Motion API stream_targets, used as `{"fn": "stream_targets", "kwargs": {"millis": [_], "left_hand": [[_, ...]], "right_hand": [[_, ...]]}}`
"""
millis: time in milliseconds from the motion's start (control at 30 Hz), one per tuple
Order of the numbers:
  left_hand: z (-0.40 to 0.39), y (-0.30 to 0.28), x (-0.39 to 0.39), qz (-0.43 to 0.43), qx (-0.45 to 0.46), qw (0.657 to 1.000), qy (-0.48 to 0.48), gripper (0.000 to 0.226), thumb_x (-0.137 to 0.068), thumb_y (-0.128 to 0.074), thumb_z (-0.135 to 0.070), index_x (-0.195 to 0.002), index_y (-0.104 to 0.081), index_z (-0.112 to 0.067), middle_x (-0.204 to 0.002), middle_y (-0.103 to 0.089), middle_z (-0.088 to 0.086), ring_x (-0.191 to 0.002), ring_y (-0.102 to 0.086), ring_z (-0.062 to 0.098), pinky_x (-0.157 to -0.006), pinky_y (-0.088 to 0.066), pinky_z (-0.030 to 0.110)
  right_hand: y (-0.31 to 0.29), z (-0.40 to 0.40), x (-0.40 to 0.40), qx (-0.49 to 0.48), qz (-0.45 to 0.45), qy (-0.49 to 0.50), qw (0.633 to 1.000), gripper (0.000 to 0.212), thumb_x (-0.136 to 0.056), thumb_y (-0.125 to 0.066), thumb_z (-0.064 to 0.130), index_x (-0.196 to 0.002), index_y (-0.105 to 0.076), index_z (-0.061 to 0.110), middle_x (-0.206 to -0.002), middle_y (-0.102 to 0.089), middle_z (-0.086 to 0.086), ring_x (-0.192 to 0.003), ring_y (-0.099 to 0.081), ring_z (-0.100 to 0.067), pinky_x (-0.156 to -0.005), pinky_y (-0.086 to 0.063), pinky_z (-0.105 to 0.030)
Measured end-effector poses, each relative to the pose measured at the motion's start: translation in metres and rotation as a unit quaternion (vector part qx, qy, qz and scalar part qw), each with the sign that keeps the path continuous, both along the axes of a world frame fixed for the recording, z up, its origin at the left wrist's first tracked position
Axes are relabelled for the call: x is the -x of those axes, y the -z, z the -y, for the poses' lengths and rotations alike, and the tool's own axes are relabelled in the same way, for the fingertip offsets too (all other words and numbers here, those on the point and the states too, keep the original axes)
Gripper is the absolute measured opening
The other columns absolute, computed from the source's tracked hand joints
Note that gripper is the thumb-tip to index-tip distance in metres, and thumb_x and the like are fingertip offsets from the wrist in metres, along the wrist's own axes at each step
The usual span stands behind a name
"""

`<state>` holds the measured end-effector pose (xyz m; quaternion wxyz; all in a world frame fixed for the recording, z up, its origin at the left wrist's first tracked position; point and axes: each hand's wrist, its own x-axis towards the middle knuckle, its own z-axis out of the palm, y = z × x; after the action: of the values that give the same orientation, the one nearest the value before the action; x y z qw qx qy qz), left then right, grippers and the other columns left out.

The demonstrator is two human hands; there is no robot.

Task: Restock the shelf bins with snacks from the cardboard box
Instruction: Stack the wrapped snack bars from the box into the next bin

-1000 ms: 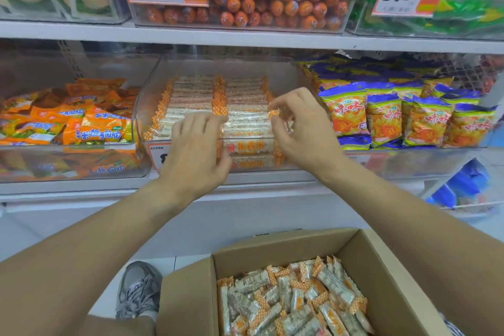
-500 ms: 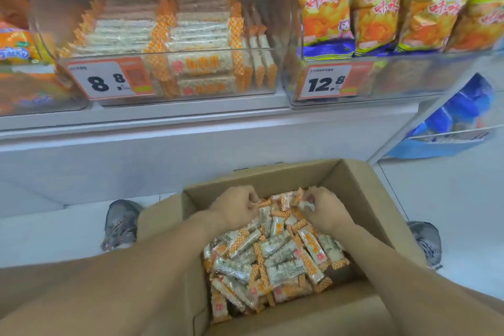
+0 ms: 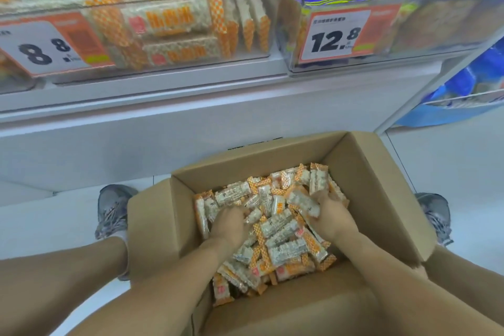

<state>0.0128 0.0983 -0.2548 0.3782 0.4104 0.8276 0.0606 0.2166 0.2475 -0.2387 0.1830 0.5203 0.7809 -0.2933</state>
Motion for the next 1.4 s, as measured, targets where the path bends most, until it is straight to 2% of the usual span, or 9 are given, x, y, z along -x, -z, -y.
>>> {"fn": "stream_targets", "kwargs": {"millis": [167, 333, 400, 467, 567, 700, 967, 1267, 1400], "left_hand": [[-0.027, -0.041, 0.019, 0.167, -0.039, 0.977, -0.128, 0.042, -0.102, -0.055, -0.017, -0.141, -0.05, -0.005, -0.134, -0.059, 0.01, -0.108, -0.06, 0.02, -0.088, -0.042, 0.017], [-0.046, -0.133, 0.053, 0.336, -0.048, 0.932, -0.126, 0.021, -0.102, -0.055, -0.012, -0.122, -0.06, -0.014, -0.123, -0.064, 0.008, -0.093, -0.069, 0.007, -0.087, -0.056, 0.024], [-0.051, -0.183, 0.061, 0.354, -0.061, 0.928, -0.097, 0.017, -0.104, -0.047, -0.005, -0.111, -0.058, -0.015, -0.103, -0.064, 0.003, -0.066, -0.069, 0.0, -0.062, -0.05, 0.01], [-0.055, -0.231, 0.069, 0.331, -0.069, 0.939, -0.055, 0.019, -0.104, -0.048, -0.007, -0.118, -0.057, -0.016, -0.098, -0.065, 0.006, -0.064, -0.068, 0.007, -0.055, -0.044, 0.012], [-0.054, -0.297, 0.079, 0.275, -0.061, 0.959, 0.019, 0.03, -0.1, -0.055, -0.012, -0.129, -0.053, -0.019, -0.077, -0.066, -0.009, -0.066, -0.062, 0.006, -0.063, -0.045, 0.018], [-0.033, -0.351, 0.09, 0.133, -0.097, 0.977, 0.139, 0.06, -0.091, -0.073, -0.023, -0.142, -0.046, -0.038, -0.128, -0.058, -0.01, -0.099, -0.062, -0.009, -0.093, -0.049, 0.017], [-0.03, -0.343, 0.094, 0.277, -0.173, 0.945, 0.001, 0.027, -0.093, -0.065, -0.001, -0.115, -0.05, -0.005, -0.104, -0.072, 0.022, -0.09, -0.071, 0.045, -0.083, -0.058, 0.056], [-0.05, -0.338, 0.075, 0.279, -0.147, 0.947, 0.063, 0.033, -0.096, -0.058, -0.036, -0.128, -0.05, -0.033, -0.088, -0.064, 0.001, -0.068, -0.052, 0.013, -0.06, -0.04, 0.023], [-0.047, -0.334, 0.079, 0.075, -0.235, 0.951, 0.189, 0.059, -0.092, -0.069, -0.035, -0.142, -0.039, -0.047, -0.12, -0.057, -0.011, -0.097, -0.065, 0.013, -0.082, -0.053, 0.027]], "right_hand": [[-0.054, -0.015, 0.038, 0.155, -0.033, -0.008, 0.987, 0.039, -0.087, -0.072, 0.028, -0.122, -0.058, 0.018, -0.116, -0.063, -0.002, -0.094, -0.065, -0.02, -0.068, -0.053, -0.03], [-0.154, -0.051, 0.056, 0.087, -0.108, -0.041, 0.989, 0.041, -0.075, -0.084, 0.022, -0.111, -0.064, 0.022, -0.111, -0.066, 0.007, -0.089, -0.069, -0.018, -0.065, -0.054, -0.017], [-0.195, -0.06, 0.058, 0.055, -0.158, -0.024, 0.986, 0.039, -0.075, -0.082, 0.009, -0.108, -0.064, 0.019, -0.113, -0.064, 0.007, -0.077, -0.068, -0.023, -0.069, -0.059, -0.027], [-0.232, -0.065, 0.055, 0.045, -0.22, 0.0, 0.974, 0.039, -0.072, -0.08, -0.002, -0.105, -0.066, 0.015, -0.117, -0.065, 0.0, -0.062, -0.063, -0.025, -0.072, -0.061, -0.046], [-0.278, -0.064, 0.046, 0.028, -0.281, -0.01, 0.959, 0.039, -0.074, -0.082, -0.001, -0.102, -0.068, 0.023, -0.119, -0.064, 0.01, -0.058, -0.067, -0.02, -0.068, -0.058, -0.037], [-0.3, -0.045, 0.017, 0.028, -0.375, 0.004, 0.927, 0.044, -0.073, -0.085, 0.001, -0.102, -0.074, 0.032, -0.12, -0.069, 0.016, -0.091, -0.073, -0.012, -0.085, -0.055, -0.033], [-0.305, -0.048, -0.001, 0.087, -0.484, 0.03, 0.87, 0.048, -0.071, -0.06, -0.032, -0.075, -0.069, 0.015, -0.084, -0.07, -0.01, -0.074, -0.06, -0.026, -0.064, -0.05, -0.03], [-0.313, -0.029, 0.018, -0.139, -0.508, -0.122, 0.841, 0.058, -0.067, -0.066, -0.027, -0.074, -0.063, 0.031, -0.096, -0.068, 0.007, -0.099, -0.066, -0.014, -0.081, -0.046, -0.013], [-0.318, -0.023, 0.021, -0.232, -0.503, -0.12, 0.824, 0.056, -0.064, -0.07, -0.022, -0.073, -0.061, 0.032, -0.106, -0.064, 0.013, -0.108, -0.063, -0.011, -0.085, -0.045, -0.017]]}}
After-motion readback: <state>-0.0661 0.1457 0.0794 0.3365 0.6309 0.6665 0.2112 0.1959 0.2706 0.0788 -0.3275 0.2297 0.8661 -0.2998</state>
